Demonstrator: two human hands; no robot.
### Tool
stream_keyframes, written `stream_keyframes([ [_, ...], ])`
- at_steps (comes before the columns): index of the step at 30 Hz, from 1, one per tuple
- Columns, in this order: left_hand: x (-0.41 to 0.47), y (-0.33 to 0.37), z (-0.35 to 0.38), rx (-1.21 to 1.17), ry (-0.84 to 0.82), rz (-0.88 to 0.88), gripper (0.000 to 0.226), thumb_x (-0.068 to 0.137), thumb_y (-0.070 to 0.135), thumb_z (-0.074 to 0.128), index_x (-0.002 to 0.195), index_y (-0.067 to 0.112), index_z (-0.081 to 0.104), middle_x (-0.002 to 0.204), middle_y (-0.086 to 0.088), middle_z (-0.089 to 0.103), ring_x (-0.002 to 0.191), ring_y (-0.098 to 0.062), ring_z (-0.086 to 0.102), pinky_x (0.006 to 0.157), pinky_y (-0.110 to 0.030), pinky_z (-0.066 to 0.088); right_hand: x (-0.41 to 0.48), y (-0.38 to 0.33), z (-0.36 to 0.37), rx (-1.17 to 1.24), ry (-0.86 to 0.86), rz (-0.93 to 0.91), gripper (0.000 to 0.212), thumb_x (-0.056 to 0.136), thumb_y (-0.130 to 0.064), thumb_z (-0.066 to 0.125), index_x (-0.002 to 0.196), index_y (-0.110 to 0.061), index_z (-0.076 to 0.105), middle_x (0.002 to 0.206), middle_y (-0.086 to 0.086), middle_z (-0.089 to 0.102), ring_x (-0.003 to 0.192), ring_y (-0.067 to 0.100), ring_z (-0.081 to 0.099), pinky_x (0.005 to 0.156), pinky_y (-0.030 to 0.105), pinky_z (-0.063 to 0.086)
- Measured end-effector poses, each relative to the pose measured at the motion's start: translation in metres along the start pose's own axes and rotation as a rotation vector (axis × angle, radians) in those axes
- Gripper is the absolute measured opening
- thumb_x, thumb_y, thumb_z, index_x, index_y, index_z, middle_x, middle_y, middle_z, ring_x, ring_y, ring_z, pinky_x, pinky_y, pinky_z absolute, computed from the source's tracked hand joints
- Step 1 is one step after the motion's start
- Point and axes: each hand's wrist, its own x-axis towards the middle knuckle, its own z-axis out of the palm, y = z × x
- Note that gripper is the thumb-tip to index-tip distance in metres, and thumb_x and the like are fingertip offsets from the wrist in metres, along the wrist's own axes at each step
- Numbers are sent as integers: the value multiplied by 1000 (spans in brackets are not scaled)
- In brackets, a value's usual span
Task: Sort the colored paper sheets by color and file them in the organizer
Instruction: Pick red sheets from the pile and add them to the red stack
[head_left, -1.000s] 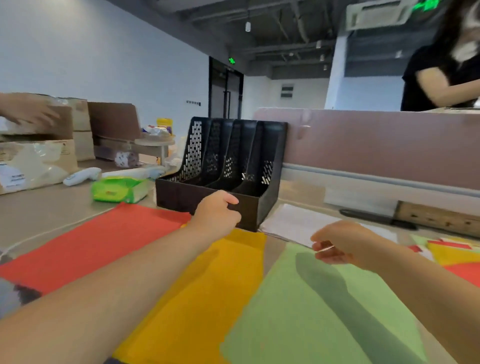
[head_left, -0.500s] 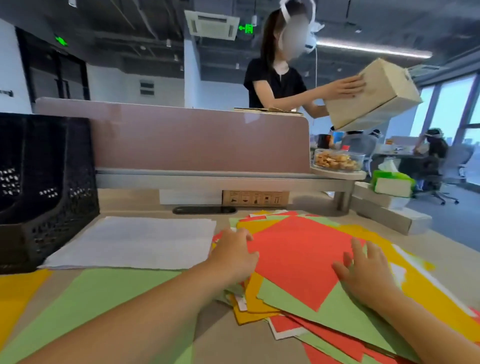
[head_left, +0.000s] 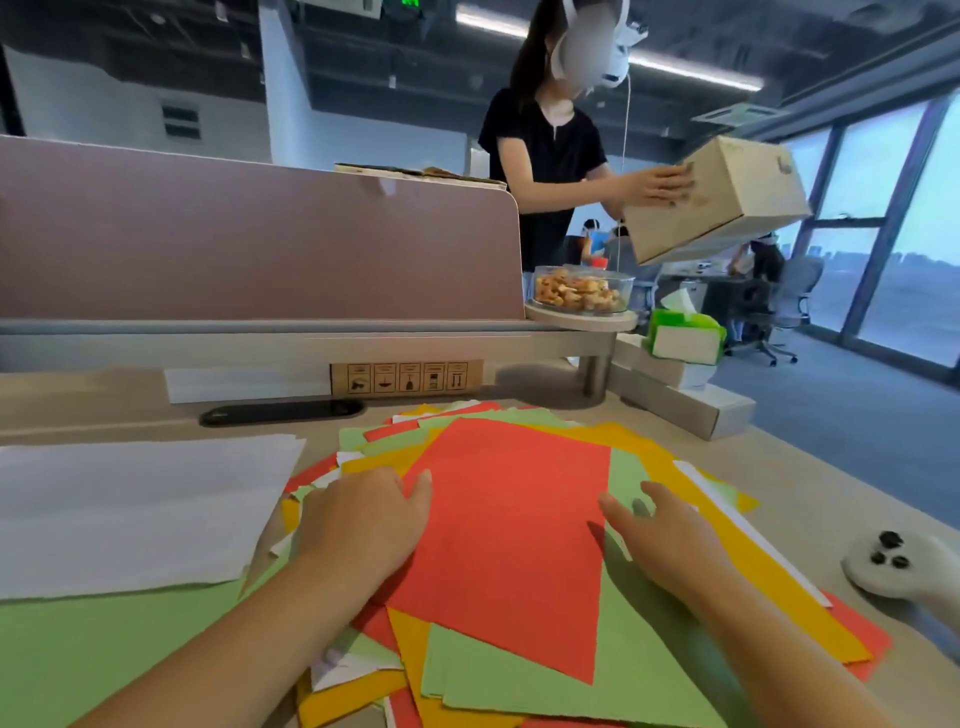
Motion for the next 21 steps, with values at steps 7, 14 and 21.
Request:
stream_keyframes([
  [7,-2,-4,9,-49,-95,56,56,92,61,36,134,28,52,133,5,58,123,-19,51,108,-41,37,9,13,-12,714,-22,287,42,80,-35,71,102,-1,59,90,19,64,64,23,61,59,31,46],
  [14,-9,4,2,-371,32,166,20,90,39,56,91,28,72,85,10,70,84,-9,63,72,-24,49,-7,2,-15,710,-235,293,21,74,-6,75,88,8,66,82,28,70,63,33,66,71,47,55],
  [21,-9,9,1,-676,32,89,14,90,23,58,82,29,68,82,20,63,79,3,55,63,-8,36,-11,5,-20,520,-75,123,8,74,0,72,80,0,67,64,15,69,55,25,62,60,34,49],
])
